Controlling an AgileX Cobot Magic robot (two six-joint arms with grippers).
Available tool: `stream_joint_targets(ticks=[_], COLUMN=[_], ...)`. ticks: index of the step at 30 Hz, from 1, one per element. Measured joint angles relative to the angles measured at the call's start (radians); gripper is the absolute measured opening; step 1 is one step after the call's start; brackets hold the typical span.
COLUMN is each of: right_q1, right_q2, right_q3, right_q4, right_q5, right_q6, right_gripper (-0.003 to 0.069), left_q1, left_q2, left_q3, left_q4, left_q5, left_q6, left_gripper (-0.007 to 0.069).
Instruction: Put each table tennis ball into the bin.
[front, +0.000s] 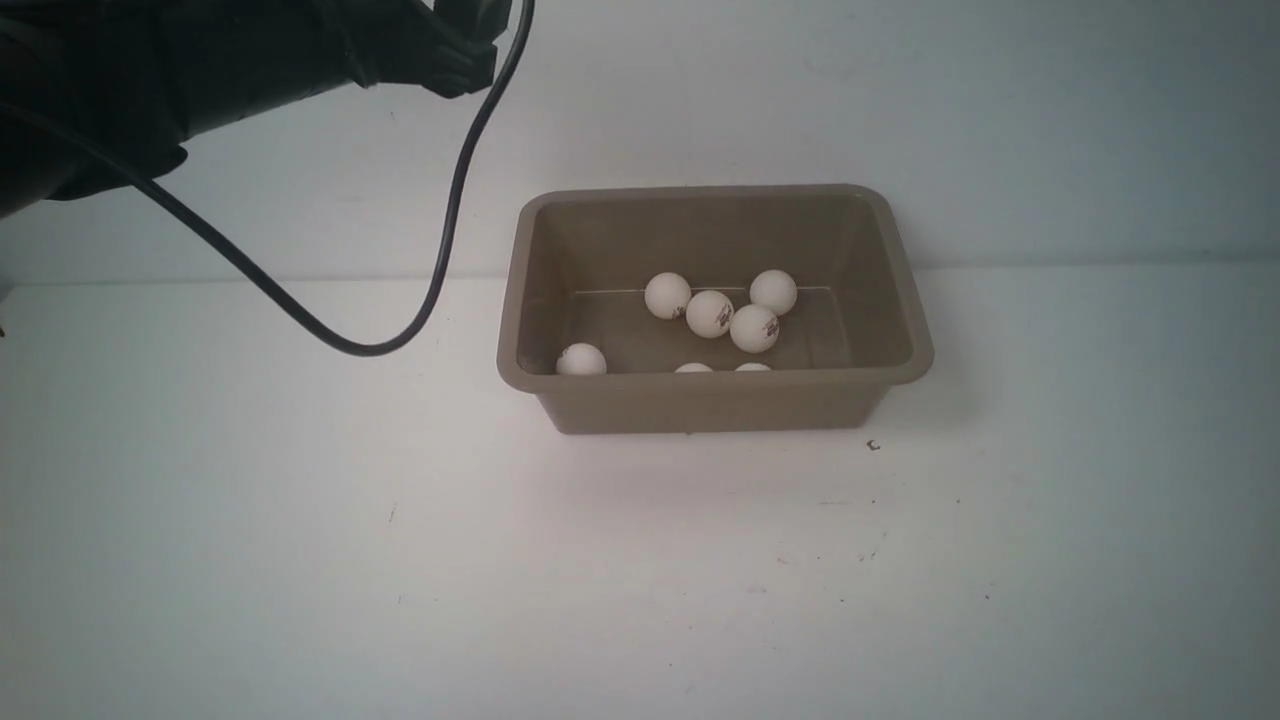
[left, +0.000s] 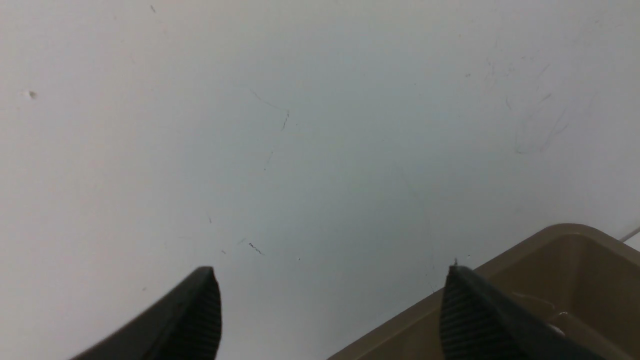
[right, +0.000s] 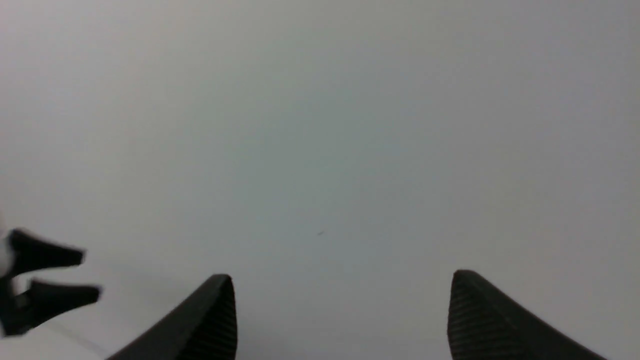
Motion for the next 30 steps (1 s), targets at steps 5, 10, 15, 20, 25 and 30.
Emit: stream_joint_targets(ticks=[5,10,15,20,25,30], right_q1=[0.000,0.000,0.000,0.000,0.000,0.000], right_q2=[0.000,-0.032,-0.175,-0.333,-0.485,-0.585], right_q3=[0.045,0.146,0.328,0.527,0.777,0.971], right_q4=[0.033,0.013,-0.117,-0.161,-0.136,-0.091], right_q5=[0.182,0.197,0.095,-0.078,-0.245,-0.369], right_q6=[0.041,0.045,0.021,-0.041,-0.083,-0.163], right_gripper=[0.0514,0.0514,0.0514,0.0514,0.0514,0.0514], left_q1=[0.000,0.000,0.000,0.000,0.000,0.000], left_q2=[0.000,0.000,0.000,0.000,0.000,0.000], left_q3=[0.000,0.000,0.000,0.000,0.000,0.000], left_q4=[-0.007,-0.010,-0.010,-0.010,-0.010,-0.010], left_q5=[-0.005,-0.005,-0.005,-0.005,-0.005,-0.005], left_q6=[0.000,0.000,0.000,0.000,0.001,0.001], left_gripper=[0.0531,0.0531,0.0531,0.0531,0.0531,0.0531])
